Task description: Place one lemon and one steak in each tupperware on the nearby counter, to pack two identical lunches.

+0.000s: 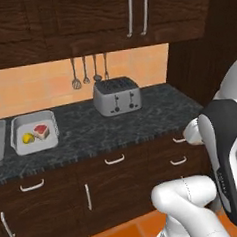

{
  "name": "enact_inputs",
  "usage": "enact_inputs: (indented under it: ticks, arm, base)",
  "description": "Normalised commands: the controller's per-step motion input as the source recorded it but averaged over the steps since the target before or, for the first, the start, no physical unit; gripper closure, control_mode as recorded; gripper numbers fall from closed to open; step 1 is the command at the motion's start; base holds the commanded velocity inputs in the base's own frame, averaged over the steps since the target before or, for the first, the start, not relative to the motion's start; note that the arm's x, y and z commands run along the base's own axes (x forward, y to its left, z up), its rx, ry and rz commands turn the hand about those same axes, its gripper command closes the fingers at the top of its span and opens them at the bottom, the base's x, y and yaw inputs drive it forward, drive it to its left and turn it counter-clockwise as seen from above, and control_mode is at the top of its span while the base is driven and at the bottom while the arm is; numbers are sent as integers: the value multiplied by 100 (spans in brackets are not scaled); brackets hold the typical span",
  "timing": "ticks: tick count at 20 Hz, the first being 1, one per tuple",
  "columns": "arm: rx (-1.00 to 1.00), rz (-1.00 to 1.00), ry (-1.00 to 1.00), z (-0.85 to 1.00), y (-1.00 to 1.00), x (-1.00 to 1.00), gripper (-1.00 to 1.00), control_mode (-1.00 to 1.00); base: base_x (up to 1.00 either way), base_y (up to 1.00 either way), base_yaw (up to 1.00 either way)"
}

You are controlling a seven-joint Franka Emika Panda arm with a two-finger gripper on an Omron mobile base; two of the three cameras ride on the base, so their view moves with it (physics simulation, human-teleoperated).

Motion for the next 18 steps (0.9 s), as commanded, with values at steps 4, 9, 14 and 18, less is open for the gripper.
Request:
enact_inputs:
  ticks: [4,9,14,18]
  arm:
    - [0,0,0,0,0,0,100,100]
    - [0,0,0,0,0,0,100,100]
    - [0,0,0,0,0,0,100,100]
    - [0,0,0,0,0,0,100,100]
  base:
    - [36,100,0]
    - [6,100,0]
    - [15,100,1]
    - [61,93,15]
